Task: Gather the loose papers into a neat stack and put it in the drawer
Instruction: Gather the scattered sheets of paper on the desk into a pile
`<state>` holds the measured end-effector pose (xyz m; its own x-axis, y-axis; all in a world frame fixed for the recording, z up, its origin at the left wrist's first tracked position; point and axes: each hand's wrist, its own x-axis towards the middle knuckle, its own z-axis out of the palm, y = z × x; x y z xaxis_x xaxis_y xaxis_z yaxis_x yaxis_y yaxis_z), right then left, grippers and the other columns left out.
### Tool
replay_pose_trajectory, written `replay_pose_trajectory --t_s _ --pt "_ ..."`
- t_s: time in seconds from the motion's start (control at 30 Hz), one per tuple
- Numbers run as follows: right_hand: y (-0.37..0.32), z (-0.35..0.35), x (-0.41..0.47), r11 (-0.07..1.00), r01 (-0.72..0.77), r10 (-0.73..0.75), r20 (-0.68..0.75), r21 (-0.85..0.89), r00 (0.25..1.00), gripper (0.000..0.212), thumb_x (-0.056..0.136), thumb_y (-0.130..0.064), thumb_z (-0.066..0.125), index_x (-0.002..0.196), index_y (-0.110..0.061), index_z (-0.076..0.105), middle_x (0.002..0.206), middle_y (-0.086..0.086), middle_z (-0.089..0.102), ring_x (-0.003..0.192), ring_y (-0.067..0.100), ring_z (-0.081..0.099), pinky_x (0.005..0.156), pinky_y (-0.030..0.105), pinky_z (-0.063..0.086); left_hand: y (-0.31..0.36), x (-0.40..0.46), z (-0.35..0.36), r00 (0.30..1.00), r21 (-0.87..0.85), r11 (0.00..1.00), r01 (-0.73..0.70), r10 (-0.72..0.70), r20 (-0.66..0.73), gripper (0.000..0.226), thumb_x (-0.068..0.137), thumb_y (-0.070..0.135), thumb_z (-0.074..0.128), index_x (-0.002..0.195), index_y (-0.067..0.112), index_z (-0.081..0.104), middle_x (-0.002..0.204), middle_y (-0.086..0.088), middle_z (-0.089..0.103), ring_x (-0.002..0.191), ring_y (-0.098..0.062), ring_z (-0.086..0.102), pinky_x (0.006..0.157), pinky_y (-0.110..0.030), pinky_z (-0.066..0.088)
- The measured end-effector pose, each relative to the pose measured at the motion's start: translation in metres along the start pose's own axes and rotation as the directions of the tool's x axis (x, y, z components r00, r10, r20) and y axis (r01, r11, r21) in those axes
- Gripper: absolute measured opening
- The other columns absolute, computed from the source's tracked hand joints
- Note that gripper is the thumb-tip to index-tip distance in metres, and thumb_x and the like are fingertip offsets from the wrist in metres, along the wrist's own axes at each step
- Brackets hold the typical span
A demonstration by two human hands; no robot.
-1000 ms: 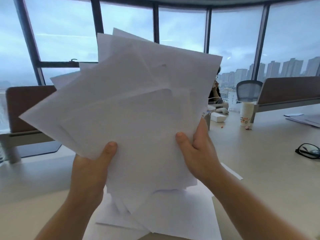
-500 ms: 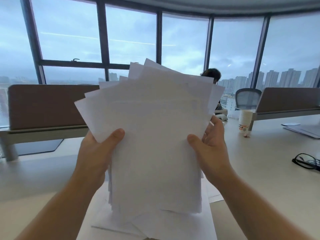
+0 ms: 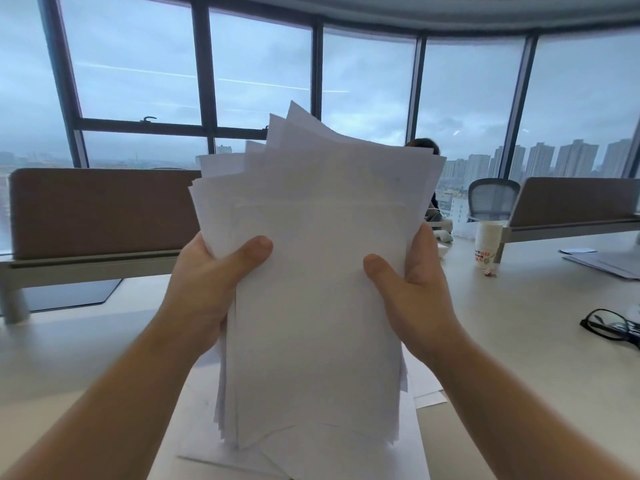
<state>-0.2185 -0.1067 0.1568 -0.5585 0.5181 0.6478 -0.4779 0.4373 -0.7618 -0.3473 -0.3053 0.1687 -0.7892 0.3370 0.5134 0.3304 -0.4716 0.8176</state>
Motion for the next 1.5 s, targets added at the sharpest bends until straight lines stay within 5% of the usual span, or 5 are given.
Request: replay_pose_trajectory --t_s 0.57,0.93,1.17,1.37,1.5 --pt "-0.037 -0.003 0.013 0.995 0.087 -0.084 -0.056 0.046 0.995 0.036 0.097 -0.006 0.062 0.115 -0.036 0.057 0.104 -0.015 0.072 0.092 0.004 0.073 0.072 0.025 0.061 0.017 0.002 0.013 0.994 0.039 0.994 -0.1 0.102 -0.039 0.054 0.074 0.026 0.089 0.122 0.018 0.067 0.111 -0.002 0.08 0.098 -0.024 0.079 0.075 -0.038 0.064" --pt "0.001 -0.005 -0.018 0.987 -0.156 0.158 -0.044 0.049 0.986 0.041 0.076 -0.026 0.074 0.105 -0.05 0.057 0.108 -0.009 0.073 0.097 0.018 0.074 0.08 0.05 0.064 -0.024 -0.017 -0.005 0.998 0.146 0.988 0.043 -0.036 -0.052 0.069 0.059 0.045 0.091 0.122 0.027 0.067 0.111 0.0 0.08 0.1 -0.026 0.078 0.081 -0.048 0.064" --pt "-0.008 -0.001 -0.014 0.988 -0.129 0.125 -0.059 -0.082 0.99 0.035 0.096 -0.016 0.063 0.102 -0.05 0.058 0.099 -0.017 0.074 0.088 0.009 0.074 0.082 0.049 0.063 -0.015 -0.018 0.004 0.995 0.414 0.91 -0.02 0.06 -0.083 0.017 0.09 0.046 0.078 0.103 0.038 0.071 0.095 0.014 0.08 0.084 -0.014 0.078 0.079 -0.05 0.064" --pt "-0.023 -0.007 -0.003 0.997 -0.077 0.075 -0.059 -0.024 0.995 0.035 0.096 -0.015 0.062 0.106 -0.049 0.061 0.102 -0.016 0.074 0.088 0.008 0.074 0.077 0.04 0.063 -0.002 -0.012 0.017 0.995 0.222 0.974 -0.041 0.062 -0.085 0.017 0.093 0.027 0.077 0.109 0.029 0.07 0.097 0.01 0.081 0.083 -0.013 0.079 0.065 -0.03 0.064" --pt "-0.003 -0.009 -0.018 0.985 -0.172 0.17 -0.068 -0.023 0.983 0.039 0.091 -0.015 0.067 0.103 -0.05 0.06 0.102 -0.017 0.073 0.09 0.01 0.074 0.082 0.048 0.064 -0.022 -0.022 0.009 0.994 0.165 0.983 0.078 -0.064 -0.084 0.032 0.081 0.029 0.086 0.11 0.027 0.071 0.103 0.001 0.081 0.092 -0.025 0.079 0.08 -0.05 0.065"
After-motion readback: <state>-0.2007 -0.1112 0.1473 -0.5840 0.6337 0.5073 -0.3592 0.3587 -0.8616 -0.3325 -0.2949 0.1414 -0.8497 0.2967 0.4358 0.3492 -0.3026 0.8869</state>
